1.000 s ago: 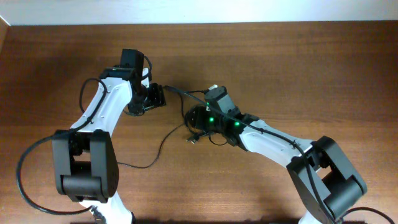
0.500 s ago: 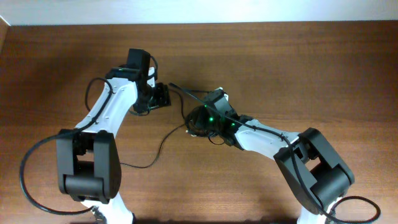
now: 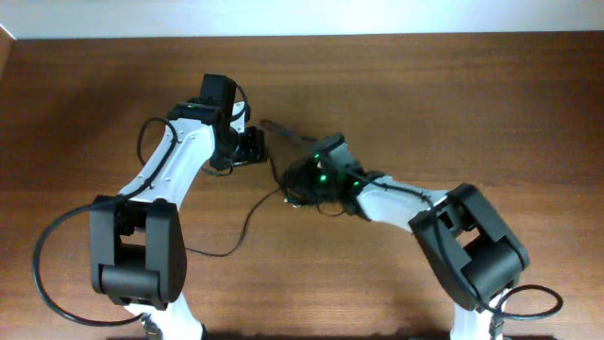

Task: Untangle cables
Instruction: 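Reach the right gripper toward the bundle beside the left gripper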

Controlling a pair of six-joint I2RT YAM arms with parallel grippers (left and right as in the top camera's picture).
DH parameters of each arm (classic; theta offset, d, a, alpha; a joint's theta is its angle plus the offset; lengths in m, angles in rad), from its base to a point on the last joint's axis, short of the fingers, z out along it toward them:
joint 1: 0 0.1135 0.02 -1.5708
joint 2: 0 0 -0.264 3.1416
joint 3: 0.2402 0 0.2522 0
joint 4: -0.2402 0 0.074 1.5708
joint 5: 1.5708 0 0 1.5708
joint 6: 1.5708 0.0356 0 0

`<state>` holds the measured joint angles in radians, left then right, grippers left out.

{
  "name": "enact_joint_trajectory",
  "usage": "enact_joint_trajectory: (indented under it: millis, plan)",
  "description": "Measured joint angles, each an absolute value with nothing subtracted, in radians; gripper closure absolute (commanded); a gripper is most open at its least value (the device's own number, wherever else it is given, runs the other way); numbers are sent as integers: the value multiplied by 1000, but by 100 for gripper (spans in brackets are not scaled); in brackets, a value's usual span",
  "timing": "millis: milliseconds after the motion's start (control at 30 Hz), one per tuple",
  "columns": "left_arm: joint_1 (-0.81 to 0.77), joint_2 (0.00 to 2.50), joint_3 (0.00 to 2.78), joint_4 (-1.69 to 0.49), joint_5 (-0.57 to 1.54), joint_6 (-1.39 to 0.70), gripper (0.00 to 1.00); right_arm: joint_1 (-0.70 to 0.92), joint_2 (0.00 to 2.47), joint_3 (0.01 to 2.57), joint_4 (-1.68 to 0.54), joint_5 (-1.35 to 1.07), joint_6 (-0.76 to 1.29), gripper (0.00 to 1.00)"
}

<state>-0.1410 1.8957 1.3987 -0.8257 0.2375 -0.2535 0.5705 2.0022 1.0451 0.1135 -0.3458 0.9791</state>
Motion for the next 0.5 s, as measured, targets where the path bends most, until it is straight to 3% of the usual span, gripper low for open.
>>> enact_joint_trajectory:
  millis: [133,267,333,367,400,500]
  plan:
    - [-141,1896,1399,-826,253,-249,33,461,2002,1045,85,-656,903,96]
    - [-141,1896,1399,-826,256,-247,34,459,2002,1042,67,-717,885,96]
    - [-141,1896,1399,-826,255,-247,33,460,2002,1042,60,-709,883,90]
    - [-141,1896,1399,-826,255,-247,33,460,2002,1042,45,-692,881,73]
    - [-141,1896,1399,-825,255,-247,33,462,2002,1042,26,-662,878,64]
    - [-141,1896,1399,-825,256,-246,33,487,2001,1042,24,-599,874,59]
